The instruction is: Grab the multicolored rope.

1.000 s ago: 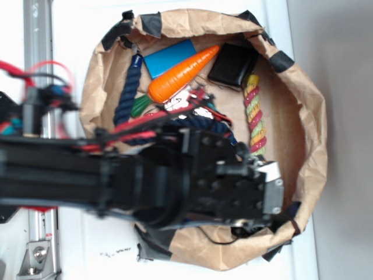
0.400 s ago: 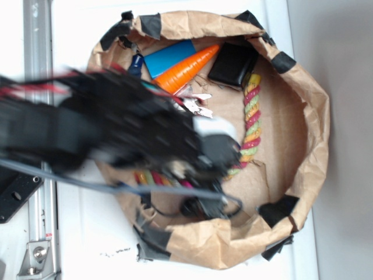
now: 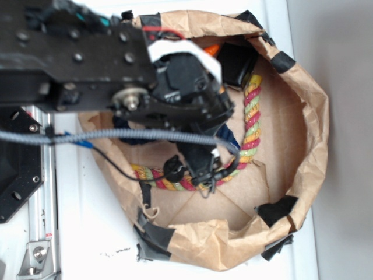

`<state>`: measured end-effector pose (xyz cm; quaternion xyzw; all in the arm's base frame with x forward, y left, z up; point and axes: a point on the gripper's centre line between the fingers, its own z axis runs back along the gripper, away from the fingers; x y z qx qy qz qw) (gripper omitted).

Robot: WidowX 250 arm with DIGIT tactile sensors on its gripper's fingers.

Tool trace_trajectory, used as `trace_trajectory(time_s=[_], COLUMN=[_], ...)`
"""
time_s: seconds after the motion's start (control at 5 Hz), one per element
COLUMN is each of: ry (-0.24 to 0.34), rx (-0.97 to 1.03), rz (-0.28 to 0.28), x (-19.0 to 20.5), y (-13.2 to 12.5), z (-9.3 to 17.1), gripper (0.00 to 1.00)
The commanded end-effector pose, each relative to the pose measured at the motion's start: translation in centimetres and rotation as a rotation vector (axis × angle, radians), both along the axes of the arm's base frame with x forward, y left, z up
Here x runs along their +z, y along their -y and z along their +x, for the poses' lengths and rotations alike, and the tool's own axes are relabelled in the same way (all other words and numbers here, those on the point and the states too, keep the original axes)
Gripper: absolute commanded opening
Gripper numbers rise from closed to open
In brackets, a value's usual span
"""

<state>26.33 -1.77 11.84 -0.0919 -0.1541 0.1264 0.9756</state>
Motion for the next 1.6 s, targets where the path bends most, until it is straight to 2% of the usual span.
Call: trace_trajectory(time_s=[0.0,0.4,0.6,0.8,1.0,1.2,1.4], ry=[-0.013,-0.096,-0.156,-0.173,-0.135,-0.064,-0.024], rx=[-0.077,-0.143,-0.167,-0.153,-0.128,-0.096,-0.077], rz=[0.061,0.080,0.083,0.067,0.056,0.058,0.039], x=[0.9,-6.2,-9.4,-10.0,-8.2,-3.8,0.4], y=[1.5,4.9,5.8,5.6,4.3,2.2,0.8], z=[1.7,2.2,2.1,1.4,1.1,1.3,1.3], gripper=[1.00,1.00,1.00,0.00,0.00,0.00,0.00])
